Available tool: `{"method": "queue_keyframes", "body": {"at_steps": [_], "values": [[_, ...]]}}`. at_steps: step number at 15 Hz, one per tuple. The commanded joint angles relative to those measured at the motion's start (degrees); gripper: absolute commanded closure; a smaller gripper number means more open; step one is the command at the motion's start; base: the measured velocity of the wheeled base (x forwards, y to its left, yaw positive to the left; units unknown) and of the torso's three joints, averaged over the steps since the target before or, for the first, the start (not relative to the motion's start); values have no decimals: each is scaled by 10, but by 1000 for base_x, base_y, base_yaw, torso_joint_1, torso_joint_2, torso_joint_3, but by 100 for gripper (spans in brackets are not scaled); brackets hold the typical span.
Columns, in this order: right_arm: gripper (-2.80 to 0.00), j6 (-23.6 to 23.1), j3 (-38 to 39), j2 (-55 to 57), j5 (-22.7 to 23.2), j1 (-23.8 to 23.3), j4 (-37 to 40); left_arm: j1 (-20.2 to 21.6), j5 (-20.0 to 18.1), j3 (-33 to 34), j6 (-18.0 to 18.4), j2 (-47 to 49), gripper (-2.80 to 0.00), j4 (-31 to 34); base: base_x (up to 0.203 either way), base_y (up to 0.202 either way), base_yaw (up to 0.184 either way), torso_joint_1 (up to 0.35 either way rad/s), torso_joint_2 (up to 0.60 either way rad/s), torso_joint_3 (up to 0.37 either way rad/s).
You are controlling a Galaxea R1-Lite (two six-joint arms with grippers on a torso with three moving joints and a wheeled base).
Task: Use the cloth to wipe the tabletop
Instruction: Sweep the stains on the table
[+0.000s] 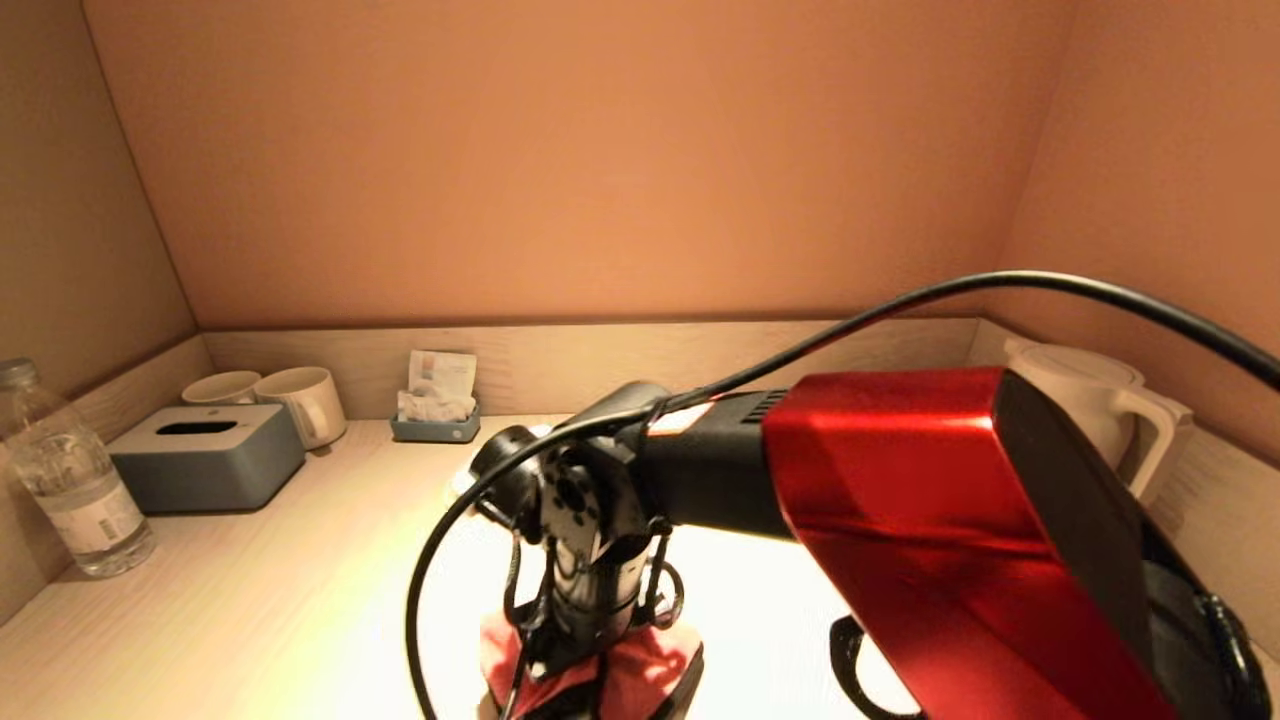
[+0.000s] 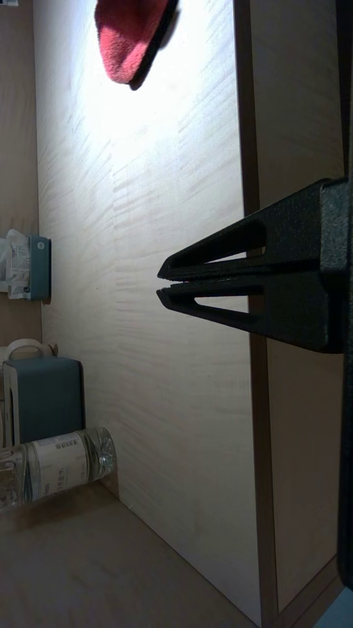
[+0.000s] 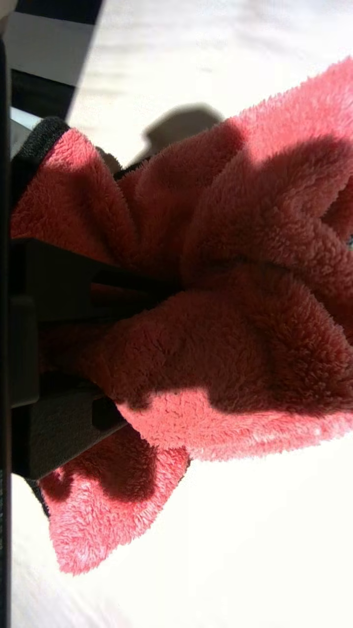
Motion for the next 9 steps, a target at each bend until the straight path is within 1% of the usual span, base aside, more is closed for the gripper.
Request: {"method": "queue_keyframes", "body": {"at_steps": [1,2,3,4,7,9], "values": [[0,-5,1,13,-3,-23,-2,0,0,0,0,1,0,-1,0,0,0,0,0,0],[0,-4,2,13,-4,-33,0,0,0,1,0,0,0,0,0,0,0,0,0,0],[0,-3,4,10,-6,-63,3,0,0,1,0,0,0,0,0,0,0,0,0,0],[0,-2,9,5,-7,-83,7,0,0,0,0,0,0,0,0,0,0,0,0,0],[0,-4,51,-34,-5,-108,9,0,0,1,0,1,0,0,0,0,0,0,0,0],[0,-5,74,-63,-12,-114,6,0,0,0,0,1,0,0,0,0,0,0,0,0]]}}
